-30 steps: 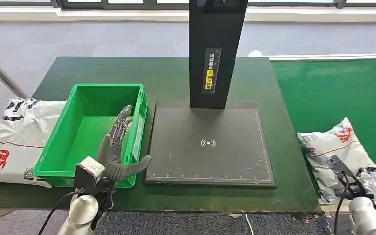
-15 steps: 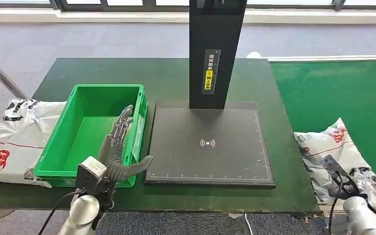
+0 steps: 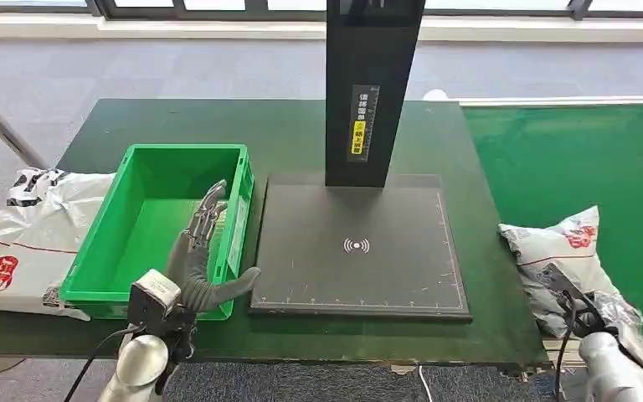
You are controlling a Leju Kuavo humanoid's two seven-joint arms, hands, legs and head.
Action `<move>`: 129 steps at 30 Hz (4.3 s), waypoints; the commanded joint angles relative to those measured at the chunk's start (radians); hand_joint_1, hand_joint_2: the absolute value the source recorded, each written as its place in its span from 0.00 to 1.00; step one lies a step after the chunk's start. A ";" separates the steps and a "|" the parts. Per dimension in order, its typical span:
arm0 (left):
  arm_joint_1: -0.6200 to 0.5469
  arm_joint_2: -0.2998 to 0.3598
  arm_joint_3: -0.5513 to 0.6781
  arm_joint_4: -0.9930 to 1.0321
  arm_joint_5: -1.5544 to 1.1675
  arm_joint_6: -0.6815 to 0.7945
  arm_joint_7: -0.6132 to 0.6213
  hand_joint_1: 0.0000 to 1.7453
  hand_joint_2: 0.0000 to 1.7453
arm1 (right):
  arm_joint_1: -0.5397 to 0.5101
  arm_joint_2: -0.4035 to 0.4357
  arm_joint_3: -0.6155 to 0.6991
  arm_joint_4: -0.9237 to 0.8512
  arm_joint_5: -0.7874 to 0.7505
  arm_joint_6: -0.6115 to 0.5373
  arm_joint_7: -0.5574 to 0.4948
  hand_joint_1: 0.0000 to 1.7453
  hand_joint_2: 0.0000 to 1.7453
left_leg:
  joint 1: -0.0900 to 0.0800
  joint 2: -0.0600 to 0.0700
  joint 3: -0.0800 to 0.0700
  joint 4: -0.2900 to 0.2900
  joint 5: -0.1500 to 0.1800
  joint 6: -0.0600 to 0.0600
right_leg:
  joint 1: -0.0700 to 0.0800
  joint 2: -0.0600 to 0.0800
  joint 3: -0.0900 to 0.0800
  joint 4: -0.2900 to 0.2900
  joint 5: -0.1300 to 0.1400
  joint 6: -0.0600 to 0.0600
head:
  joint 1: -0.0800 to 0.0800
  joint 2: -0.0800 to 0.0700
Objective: Moved the parcel from conveyor to table for the left to box.
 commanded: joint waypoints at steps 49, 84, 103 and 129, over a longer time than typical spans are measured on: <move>-0.102 -0.081 -0.030 0.120 -0.049 -0.053 0.009 0.00 1.00 | 0.246 0.223 0.661 -1.189 -0.057 -0.427 -0.203 1.00 1.00 | -0.002 -0.002 -0.011 -0.004 0.003 0.001 | -0.002 0.002 -0.012 -0.001 0.002 0.000 | 0.000 0.000; -0.047 -0.019 -0.001 0.048 -0.008 0.000 0.007 0.00 1.00 | 0.044 0.091 0.698 -0.873 -0.317 -0.015 -0.245 0.00 0.00 | -0.001 -0.010 -0.014 -0.002 0.006 0.000 | -0.002 -0.006 -0.013 0.000 0.001 0.001 | 0.000 0.000; -0.026 -0.031 0.017 0.023 -0.072 -0.023 0.007 0.00 1.00 | 0.473 0.181 -0.007 -1.528 -1.159 0.496 -0.496 0.00 1.00 | -0.002 -0.009 -0.015 -0.002 0.003 0.002 | -0.003 -0.006 -0.014 -0.001 0.000 0.002 | 0.000 0.000; -0.475 0.043 -0.261 0.491 -0.768 0.076 0.214 0.00 1.00 | 0.439 0.330 0.347 -1.325 -1.209 0.399 -0.409 0.00 1.00 | -0.001 -0.004 -0.013 -0.002 0.006 0.001 | -0.002 -0.001 -0.013 0.000 0.004 0.001 | 0.000 0.000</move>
